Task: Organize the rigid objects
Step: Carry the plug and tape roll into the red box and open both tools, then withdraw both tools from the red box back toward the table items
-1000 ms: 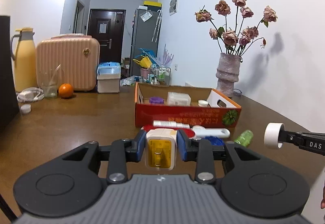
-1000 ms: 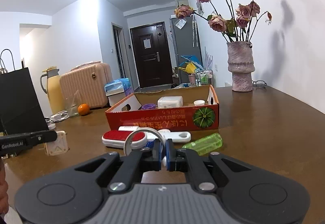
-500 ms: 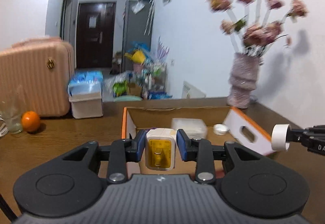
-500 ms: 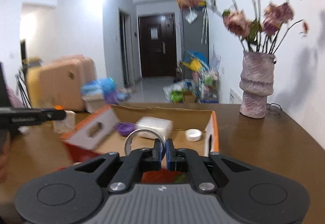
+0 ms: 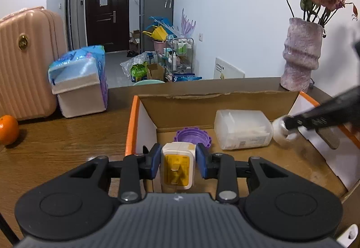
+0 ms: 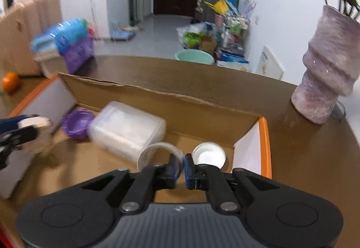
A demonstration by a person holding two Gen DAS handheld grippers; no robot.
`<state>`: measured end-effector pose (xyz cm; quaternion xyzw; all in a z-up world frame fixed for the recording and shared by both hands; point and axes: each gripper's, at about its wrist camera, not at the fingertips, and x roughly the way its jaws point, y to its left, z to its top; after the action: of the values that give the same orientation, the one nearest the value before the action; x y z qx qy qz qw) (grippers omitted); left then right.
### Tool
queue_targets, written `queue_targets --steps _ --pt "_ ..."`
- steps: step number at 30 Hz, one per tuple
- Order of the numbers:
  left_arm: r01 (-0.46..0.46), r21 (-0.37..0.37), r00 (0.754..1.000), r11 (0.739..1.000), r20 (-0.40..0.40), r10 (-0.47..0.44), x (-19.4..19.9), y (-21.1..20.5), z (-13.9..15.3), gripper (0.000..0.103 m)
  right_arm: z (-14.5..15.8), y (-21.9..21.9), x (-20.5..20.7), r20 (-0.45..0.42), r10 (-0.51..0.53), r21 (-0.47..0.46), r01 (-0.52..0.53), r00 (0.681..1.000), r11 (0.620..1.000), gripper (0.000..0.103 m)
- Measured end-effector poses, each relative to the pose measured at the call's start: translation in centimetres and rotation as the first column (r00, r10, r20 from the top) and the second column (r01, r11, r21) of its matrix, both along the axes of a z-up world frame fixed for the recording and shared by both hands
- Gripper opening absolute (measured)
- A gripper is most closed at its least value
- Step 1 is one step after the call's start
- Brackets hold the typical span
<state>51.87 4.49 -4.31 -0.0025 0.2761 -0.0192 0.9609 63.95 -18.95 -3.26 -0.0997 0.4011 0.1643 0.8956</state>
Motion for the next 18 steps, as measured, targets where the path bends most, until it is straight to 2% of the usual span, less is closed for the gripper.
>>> queue_targets --steps 2,3,6,10,18 --pt "0.006 0.017 1.0 1.0 0.022 -0.006 -0.4 -0.1 -0.1 0.035 -0.5 0.7 1.0 -0.014 0.004 -0.023 -0.004 1.0 1.0 0.024" --pt "0.006 0.026 1.0 1.0 0.03 -0.007 -0.5 -0.2 0.0 0.039 -0.6 0.8 1.4 -0.022 0.007 -0.018 -0.007 1.0 1.0 0.028" --pt "0.008 0.03 0.999 1.0 0.046 -0.009 -0.8 -0.2 0.6 0.051 -0.6 0.7 1.5 -0.029 0.004 0.017 -0.004 1.0 1.0 0.03" --pt "-0.013 0.012 0.998 1.0 0.055 0.012 -1.1 0.2 1.7 0.052 0.2 -0.2 1.1 -0.032 -0.008 0.052 0.01 0.999 0.999 0.033" --pt "-0.02 0.008 0.996 1.0 0.09 0.02 -5.1 0.2 4.8 0.066 5.1 -3.3 -2.8 0.027 -0.045 0.074 0.043 0.999 0.996 0.035"
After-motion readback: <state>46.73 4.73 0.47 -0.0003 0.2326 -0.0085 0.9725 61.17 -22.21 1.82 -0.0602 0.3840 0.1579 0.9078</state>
